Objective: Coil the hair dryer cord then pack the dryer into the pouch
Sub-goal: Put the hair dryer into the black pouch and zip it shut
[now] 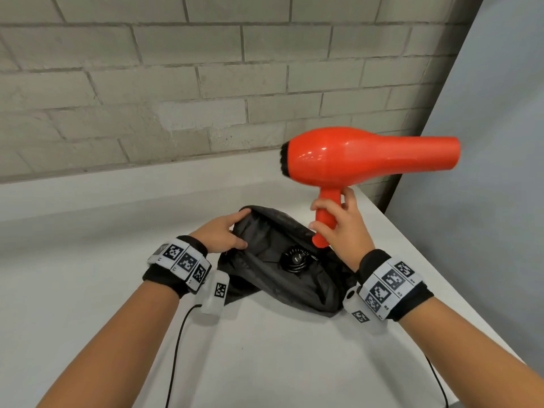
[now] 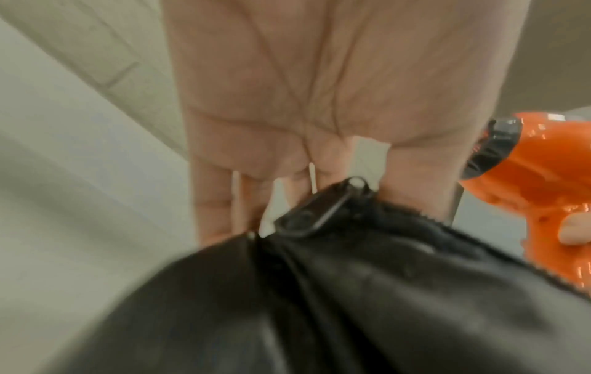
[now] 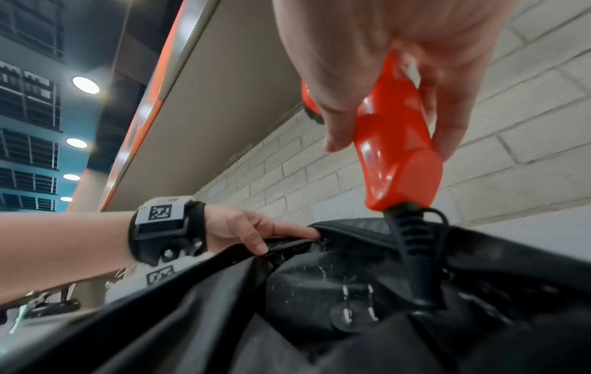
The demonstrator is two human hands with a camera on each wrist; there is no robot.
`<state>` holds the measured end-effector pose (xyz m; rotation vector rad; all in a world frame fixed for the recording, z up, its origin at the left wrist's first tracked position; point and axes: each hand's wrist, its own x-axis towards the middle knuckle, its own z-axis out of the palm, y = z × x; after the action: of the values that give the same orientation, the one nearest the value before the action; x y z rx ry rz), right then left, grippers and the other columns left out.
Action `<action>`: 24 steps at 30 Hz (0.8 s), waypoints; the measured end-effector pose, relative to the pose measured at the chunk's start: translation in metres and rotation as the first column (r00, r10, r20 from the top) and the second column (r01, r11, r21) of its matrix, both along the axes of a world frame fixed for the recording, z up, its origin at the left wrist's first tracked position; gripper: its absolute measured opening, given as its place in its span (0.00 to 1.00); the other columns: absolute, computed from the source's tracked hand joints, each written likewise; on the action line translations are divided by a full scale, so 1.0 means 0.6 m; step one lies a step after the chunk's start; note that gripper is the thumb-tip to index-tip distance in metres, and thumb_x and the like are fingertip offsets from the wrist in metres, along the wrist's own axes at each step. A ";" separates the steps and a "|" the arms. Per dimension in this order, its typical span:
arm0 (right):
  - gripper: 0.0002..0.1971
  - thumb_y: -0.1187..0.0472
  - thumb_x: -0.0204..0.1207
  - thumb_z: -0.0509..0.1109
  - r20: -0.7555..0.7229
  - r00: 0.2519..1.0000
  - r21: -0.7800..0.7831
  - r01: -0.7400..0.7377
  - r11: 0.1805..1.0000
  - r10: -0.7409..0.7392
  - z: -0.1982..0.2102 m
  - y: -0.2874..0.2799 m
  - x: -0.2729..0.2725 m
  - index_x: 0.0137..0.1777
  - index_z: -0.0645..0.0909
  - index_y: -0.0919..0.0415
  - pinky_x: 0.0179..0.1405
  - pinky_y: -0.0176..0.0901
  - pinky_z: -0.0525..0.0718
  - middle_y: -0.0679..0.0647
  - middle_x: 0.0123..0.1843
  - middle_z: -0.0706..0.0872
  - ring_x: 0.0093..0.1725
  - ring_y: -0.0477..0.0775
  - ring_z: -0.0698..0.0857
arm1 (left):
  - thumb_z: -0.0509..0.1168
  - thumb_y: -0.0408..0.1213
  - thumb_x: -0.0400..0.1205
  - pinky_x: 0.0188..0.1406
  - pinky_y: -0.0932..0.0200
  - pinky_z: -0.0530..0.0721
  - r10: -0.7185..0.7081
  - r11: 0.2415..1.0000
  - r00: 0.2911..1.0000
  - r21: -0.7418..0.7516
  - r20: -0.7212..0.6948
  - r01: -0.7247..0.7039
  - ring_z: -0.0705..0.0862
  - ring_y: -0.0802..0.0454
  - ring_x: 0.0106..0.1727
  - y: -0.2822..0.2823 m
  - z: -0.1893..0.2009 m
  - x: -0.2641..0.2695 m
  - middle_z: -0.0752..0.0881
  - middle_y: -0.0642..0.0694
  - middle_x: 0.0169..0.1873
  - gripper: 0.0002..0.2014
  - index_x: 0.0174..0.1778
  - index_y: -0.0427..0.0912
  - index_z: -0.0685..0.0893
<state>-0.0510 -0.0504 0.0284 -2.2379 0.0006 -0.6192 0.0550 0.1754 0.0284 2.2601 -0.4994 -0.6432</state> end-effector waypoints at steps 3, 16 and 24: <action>0.08 0.64 0.72 0.72 -0.061 0.995 -0.246 -0.088 0.965 0.075 -0.002 0.002 -0.006 0.50 0.84 0.55 0.51 0.47 0.81 0.58 0.67 0.69 0.50 0.58 0.79 | 0.63 0.24 0.73 0.58 0.60 0.73 -0.083 0.986 0.994 0.148 0.066 0.072 0.74 0.47 0.61 -0.008 0.019 -0.001 0.73 0.48 0.61 0.44 0.79 0.56 0.49; 0.16 0.62 0.78 0.61 -0.406 0.913 -0.657 -0.324 0.680 0.042 -0.014 0.009 0.002 0.60 0.78 0.42 0.45 0.52 0.80 0.50 0.81 0.59 0.62 0.63 0.73 | 0.49 0.14 0.71 0.49 0.66 0.78 0.018 0.996 0.941 -0.085 0.337 0.012 0.78 0.53 0.58 -0.017 0.109 -0.006 0.80 0.48 0.62 0.36 0.65 0.55 0.78; 0.19 0.66 0.75 0.63 -0.400 0.915 -0.574 -0.291 0.766 0.047 -0.010 0.004 -0.006 0.58 0.82 0.43 0.53 0.53 0.80 0.54 0.74 0.69 0.64 0.61 0.72 | 0.59 0.28 0.78 0.47 0.70 0.70 0.357 0.934 0.740 -0.209 0.570 -0.289 0.83 0.45 0.52 -0.032 0.096 -0.007 0.88 0.36 0.50 0.11 0.51 0.34 0.86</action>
<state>-0.0545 -0.0479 0.0222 -2.9329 -0.2608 -0.0770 0.0510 0.1563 0.0861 2.3409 -0.4007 0.3030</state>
